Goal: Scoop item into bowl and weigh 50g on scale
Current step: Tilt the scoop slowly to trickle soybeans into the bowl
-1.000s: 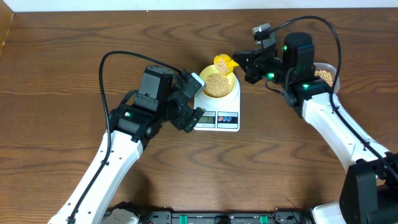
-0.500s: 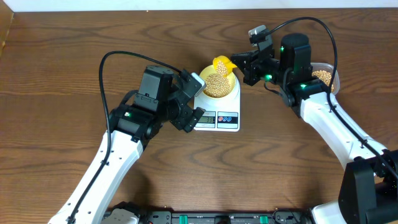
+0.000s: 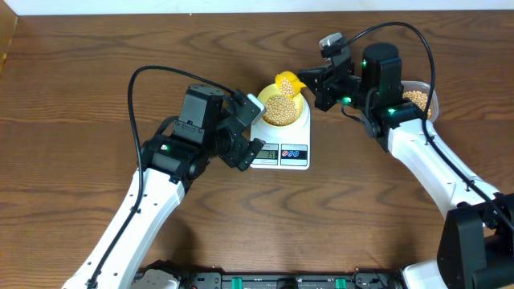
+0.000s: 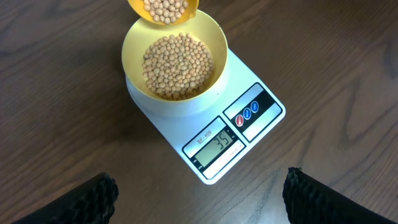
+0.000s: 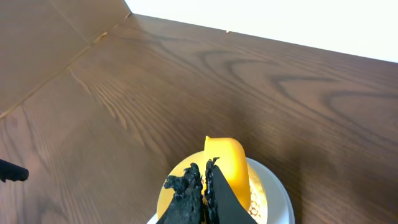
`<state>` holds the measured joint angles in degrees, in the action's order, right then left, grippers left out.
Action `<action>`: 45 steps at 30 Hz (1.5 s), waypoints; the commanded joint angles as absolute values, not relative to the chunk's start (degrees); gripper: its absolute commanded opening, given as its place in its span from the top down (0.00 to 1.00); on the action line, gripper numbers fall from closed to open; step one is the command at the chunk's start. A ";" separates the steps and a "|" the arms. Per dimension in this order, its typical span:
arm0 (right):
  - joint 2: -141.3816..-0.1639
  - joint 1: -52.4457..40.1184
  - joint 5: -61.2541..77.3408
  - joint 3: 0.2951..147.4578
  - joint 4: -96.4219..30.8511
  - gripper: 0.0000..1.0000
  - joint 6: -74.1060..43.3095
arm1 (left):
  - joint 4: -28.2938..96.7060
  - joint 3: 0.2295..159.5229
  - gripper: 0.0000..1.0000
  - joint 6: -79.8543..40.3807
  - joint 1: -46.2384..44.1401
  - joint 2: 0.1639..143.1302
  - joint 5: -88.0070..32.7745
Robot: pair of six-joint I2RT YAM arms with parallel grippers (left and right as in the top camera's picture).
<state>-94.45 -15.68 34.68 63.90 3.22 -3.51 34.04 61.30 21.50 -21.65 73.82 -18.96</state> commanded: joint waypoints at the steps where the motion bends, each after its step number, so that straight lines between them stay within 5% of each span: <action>1: -95.00 -16.29 35.09 63.96 3.20 0.99 -1.15 | 34.02 60.90 0.13 22.46 -21.71 72.99 -18.96; 45: -96.03 -16.97 39.59 63.96 2.37 0.99 10.83 | 34.02 60.90 0.13 22.46 -21.71 72.99 -18.96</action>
<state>-95.64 -16.64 38.98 63.90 2.42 9.72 34.06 61.30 21.50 -21.65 73.82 -18.96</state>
